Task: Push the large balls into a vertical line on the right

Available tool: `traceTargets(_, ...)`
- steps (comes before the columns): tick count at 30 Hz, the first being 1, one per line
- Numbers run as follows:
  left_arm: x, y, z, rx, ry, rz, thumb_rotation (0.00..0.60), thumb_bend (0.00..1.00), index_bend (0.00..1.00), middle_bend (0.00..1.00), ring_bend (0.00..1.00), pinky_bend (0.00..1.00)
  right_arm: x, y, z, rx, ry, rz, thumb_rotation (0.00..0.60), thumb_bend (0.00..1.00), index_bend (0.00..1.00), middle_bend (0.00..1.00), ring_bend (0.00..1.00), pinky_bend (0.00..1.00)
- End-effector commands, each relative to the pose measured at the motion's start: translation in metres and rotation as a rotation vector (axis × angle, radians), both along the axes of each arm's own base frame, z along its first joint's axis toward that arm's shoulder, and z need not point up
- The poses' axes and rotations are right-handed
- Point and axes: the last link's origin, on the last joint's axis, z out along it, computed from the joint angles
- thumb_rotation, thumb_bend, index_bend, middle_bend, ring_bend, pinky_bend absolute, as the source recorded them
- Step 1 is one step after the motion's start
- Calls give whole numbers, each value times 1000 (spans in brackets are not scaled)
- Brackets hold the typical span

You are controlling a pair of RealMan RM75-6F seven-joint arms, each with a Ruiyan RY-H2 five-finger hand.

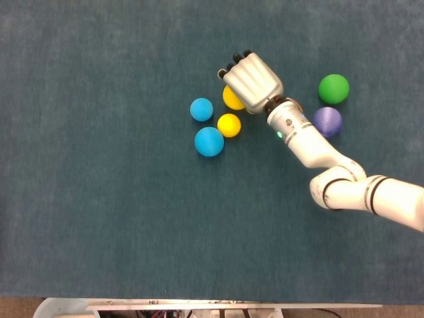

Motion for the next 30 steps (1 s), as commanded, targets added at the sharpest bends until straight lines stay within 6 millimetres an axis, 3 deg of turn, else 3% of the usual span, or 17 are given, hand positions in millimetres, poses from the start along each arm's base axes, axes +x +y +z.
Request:
traceTargets(1, 0, 0, 0, 0, 0, -2, 600, 400, 316, 166, 236, 287, -4, 0, 7, -10, -15, 0, 600, 73, 433, 528, 316, 369)
traceTargets(7, 0, 0, 0, -1, 0, -4, 600, 400, 316, 166, 236, 287, -16, 5, 31, -10, -60, -17, 600, 73, 433, 531, 319, 369)
traceTargets(18, 3, 6, -4, -21, -1, -19, 600, 400, 316, 166, 235, 287, -56, 35, 69, 37, -39, -36, 600, 73, 434, 531, 320, 369)
traceTargets(30, 5, 10, -10, -37, -2, -23, 600, 400, 316, 166, 236, 287, -86, 67, 86, 103, -17, -20, 600, 73, 433, 532, 320, 369)
